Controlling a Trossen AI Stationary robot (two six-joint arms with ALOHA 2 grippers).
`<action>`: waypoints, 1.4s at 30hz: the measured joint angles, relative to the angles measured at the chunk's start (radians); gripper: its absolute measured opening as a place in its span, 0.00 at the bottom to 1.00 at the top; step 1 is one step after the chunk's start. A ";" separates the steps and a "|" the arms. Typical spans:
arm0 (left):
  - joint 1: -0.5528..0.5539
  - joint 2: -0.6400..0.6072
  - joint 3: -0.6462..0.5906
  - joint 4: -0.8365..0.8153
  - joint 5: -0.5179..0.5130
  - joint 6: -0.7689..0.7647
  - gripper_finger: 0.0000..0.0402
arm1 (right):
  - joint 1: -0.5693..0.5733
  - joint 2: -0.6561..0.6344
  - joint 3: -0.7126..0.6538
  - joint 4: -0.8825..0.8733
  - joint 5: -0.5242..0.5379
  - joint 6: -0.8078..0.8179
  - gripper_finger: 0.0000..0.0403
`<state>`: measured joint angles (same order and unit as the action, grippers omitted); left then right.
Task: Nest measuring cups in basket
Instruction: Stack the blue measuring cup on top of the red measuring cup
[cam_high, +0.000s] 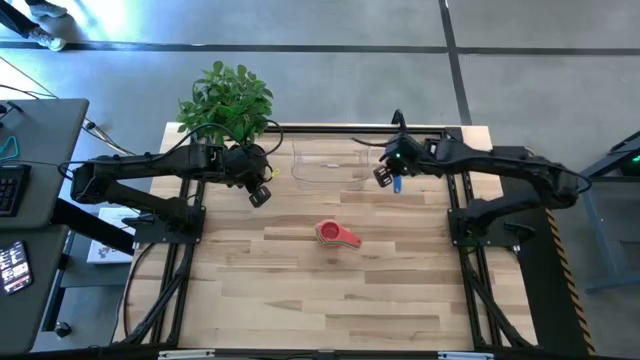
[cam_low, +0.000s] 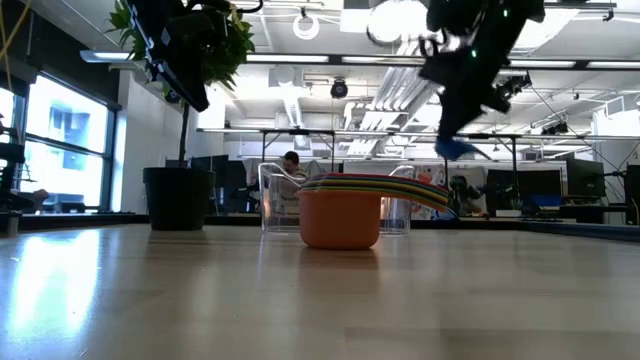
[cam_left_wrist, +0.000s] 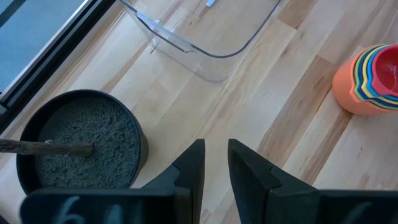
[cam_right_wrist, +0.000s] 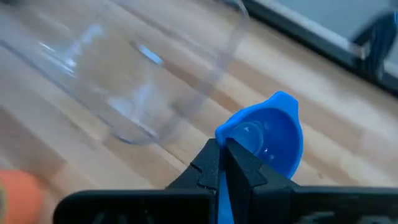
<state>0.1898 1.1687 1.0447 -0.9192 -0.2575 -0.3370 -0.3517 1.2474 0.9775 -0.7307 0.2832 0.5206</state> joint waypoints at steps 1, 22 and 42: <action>0.000 0.000 0.000 0.000 0.000 0.000 0.16 | 0.019 0.000 0.023 0.000 0.011 -0.006 0.00; -0.001 0.000 0.000 -0.001 0.046 -0.095 0.16 | 0.293 0.080 0.358 -0.013 0.084 -0.251 0.00; 0.000 0.000 0.000 -0.001 0.038 -0.097 0.16 | 0.511 0.433 0.510 -0.076 -0.055 -0.319 0.00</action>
<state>0.1894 1.1687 1.0451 -0.9203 -0.2192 -0.4339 0.1588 1.6804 1.4872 -0.8068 0.2283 0.2017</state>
